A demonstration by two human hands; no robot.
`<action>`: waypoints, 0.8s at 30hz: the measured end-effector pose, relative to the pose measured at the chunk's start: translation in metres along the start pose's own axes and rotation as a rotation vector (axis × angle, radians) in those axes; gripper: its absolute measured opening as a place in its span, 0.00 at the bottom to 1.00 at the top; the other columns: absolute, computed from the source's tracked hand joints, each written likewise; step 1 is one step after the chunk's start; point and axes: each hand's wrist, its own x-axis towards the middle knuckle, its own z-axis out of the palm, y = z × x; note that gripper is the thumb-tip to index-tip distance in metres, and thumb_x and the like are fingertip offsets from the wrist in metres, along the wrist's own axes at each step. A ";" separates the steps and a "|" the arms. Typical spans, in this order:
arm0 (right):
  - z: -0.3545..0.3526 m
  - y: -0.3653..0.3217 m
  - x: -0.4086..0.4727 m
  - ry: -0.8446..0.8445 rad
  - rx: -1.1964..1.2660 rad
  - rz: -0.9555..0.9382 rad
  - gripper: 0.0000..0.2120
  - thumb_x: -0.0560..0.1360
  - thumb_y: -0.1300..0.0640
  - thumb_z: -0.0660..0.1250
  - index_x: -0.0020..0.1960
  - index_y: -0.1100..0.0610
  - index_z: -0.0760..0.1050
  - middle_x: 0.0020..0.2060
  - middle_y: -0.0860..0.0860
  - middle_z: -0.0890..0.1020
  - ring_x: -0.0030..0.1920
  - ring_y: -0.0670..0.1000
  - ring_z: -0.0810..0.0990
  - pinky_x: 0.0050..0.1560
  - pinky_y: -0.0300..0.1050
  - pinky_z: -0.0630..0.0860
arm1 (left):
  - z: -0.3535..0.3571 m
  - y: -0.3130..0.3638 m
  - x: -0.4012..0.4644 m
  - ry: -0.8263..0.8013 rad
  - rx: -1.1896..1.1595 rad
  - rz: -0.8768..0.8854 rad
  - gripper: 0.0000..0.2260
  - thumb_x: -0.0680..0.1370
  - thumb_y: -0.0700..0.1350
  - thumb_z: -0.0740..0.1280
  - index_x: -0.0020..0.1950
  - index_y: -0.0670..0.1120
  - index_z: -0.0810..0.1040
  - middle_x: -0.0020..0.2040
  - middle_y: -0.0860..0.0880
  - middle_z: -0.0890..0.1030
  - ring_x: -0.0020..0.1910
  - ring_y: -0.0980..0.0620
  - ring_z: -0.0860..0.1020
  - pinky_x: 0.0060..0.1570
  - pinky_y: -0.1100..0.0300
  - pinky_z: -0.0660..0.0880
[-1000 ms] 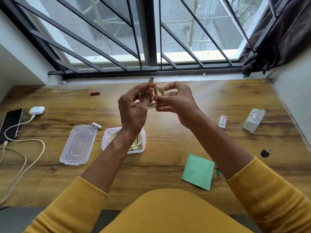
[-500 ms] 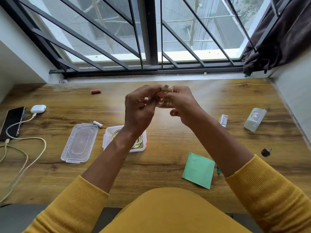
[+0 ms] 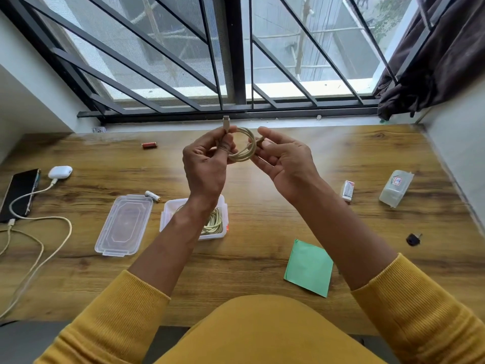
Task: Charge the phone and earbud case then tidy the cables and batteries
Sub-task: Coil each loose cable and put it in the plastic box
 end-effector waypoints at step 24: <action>0.011 0.007 -0.001 0.045 -0.185 -0.331 0.11 0.80 0.72 0.68 0.60 0.63 0.80 0.47 0.62 0.86 0.50 0.60 0.86 0.62 0.58 0.83 | 0.011 0.012 0.010 0.022 0.015 -0.213 0.07 0.81 0.42 0.74 0.57 0.47 0.88 0.48 0.49 0.89 0.40 0.55 0.85 0.36 0.60 0.79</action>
